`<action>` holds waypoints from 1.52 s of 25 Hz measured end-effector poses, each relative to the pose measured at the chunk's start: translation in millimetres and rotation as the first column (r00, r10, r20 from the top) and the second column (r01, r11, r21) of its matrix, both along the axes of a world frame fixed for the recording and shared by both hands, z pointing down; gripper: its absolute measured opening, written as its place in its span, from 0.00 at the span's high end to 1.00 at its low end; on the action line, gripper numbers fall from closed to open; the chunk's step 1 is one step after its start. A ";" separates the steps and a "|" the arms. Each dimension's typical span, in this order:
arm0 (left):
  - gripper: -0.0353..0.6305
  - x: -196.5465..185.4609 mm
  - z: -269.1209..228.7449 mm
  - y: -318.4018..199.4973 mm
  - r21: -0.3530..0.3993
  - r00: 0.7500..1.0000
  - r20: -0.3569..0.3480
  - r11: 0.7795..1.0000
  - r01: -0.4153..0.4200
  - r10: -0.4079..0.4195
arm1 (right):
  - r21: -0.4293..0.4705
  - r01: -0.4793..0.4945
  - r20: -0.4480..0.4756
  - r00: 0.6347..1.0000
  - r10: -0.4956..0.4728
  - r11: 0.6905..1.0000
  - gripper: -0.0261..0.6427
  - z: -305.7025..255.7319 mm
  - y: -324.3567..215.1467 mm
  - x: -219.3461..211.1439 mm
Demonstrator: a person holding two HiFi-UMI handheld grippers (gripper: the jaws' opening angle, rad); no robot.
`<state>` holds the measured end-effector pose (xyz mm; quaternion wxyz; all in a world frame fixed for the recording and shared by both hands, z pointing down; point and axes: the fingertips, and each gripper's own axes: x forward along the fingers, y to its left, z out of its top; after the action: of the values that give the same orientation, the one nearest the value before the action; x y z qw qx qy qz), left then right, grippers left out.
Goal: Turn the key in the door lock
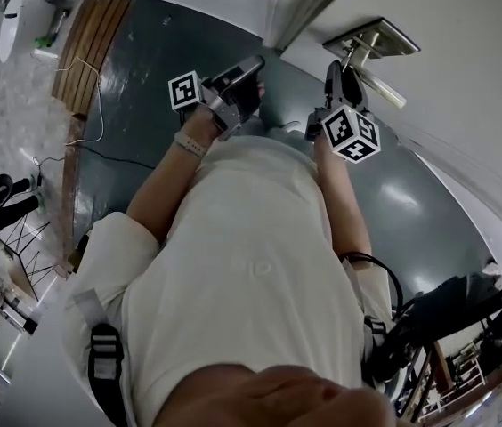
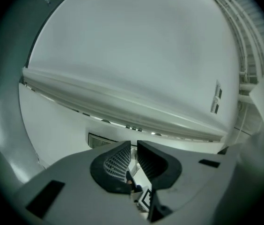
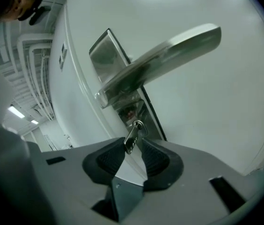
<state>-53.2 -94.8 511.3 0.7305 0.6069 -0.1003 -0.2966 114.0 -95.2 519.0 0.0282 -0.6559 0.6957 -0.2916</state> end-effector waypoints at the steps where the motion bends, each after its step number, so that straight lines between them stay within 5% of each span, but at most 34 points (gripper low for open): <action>1: 0.88 -3.5 -2.3 0.9 -0.005 1.000 -0.001 1.000 0.004 -0.004 | 0.005 -0.023 0.011 1.000 0.023 1.000 0.79 -3.5 -2.8 1.9; 7: 0.88 -10.0 0.8 9.4 -0.031 0.999 0.037 0.999 -0.011 0.012 | 0.018 -0.133 0.064 0.989 0.132 0.991 0.87 -16.9 -5.9 18.4; 10: 0.88 -9.3 1.1 11.7 -0.038 0.999 0.047 0.999 -0.018 0.020 | 0.018 -0.165 0.207 0.966 0.158 0.986 0.87 -20.3 -6.2 24.6; 15: 0.88 -6.8 0.3 14.3 -0.051 0.999 0.042 0.998 -0.030 0.033 | 0.032 -0.224 0.560 0.811 0.168 0.974 0.87 -24.4 -7.1 26.6; 17: 0.88 -7.5 -0.3 14.6 -0.051 0.998 0.047 0.998 -0.037 0.040 | 0.006 -0.268 0.728 0.661 0.180 0.963 0.89 -21.1 -4.1 27.4; 20: 0.88 -10.9 -1.3 15.3 -0.053 0.998 0.055 0.998 -0.035 0.038 | 0.023 -0.328 0.955 0.288 0.076 0.944 0.91 -15.8 -0.6 30.9; 22: 0.88 -14.5 -1.1 15.6 -0.059 0.998 0.055 0.998 -0.030 0.033 | 0.052 -0.366 0.999 0.033 -0.043 0.929 0.91 -16.0 0.9 28.8; 23: 0.88 -14.5 -0.2 14.9 -0.063 0.998 0.054 0.998 -0.027 0.031 | 0.060 -0.381 0.994 -0.064 -0.092 0.923 0.91 -14.8 0.9 29.2; 24: 0.88 -12.9 1.3 13.5 -0.068 0.998 0.054 0.997 -0.026 0.030 | 0.070 -0.391 0.984 -0.123 -0.127 0.918 0.91 -12.4 0.0 31.4; 25: 0.88 -10.6 2.6 12.0 -0.073 0.998 0.054 0.997 -0.025 0.029 | 0.082 -0.396 0.978 -0.144 -0.150 0.915 0.91 -9.8 -1.1 34.1; 27: 0.88 -9.0 2.3 11.5 -0.076 0.998 0.055 0.997 -0.028 0.033 | 0.110 -0.381 0.983 -0.094 -0.156 0.918 0.90 -10.3 -1.7 34.0; 28: 0.88 -9.5 1.0 12.0 -0.075 0.998 0.056 0.997 -0.031 0.036 | 0.129 -0.362 0.989 -0.021 -0.146 0.923 0.90 -13.7 -1.1 31.6; 31: 0.88 -6.8 -1.0 10.2 -0.072 0.998 0.048 0.997 -0.036 0.040 | 0.175 -0.235 0.945 0.312 -0.096 0.956 0.89 -20.4 2.0 24.1; 33: 0.88 -3.1 2.0 7.6 -0.074 0.998 0.044 0.996 -0.040 0.043 | 0.176 -0.094 0.822 0.562 -0.093 0.980 0.82 -22.0 6.7 12.7; 36: 0.88 1.6 5.2 2.8 -0.078 0.998 0.039 0.996 -0.047 0.050 | 0.114 0.070 0.433 0.894 -0.113 0.991 0.72 -14.3 16.1 0.9; 37: 0.88 2.6 5.6 2.0 -0.079 0.998 0.037 0.996 -0.049 0.052 | 0.092 0.102 0.222 0.968 -0.120 0.991 0.71 -12.3 19.4 0.5; 38: 0.88 3.2 5.8 1.6 -0.079 0.998 0.034 0.995 -0.053 0.056 | 0.071 0.127 -0.022 0.992 -0.126 0.989 0.71 -11.9 22.7 0.8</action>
<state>-49.9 -93.2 517.1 0.7595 0.5856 -0.1088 -0.2613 114.8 -72.5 507.2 0.0274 -0.6115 0.7461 -0.2618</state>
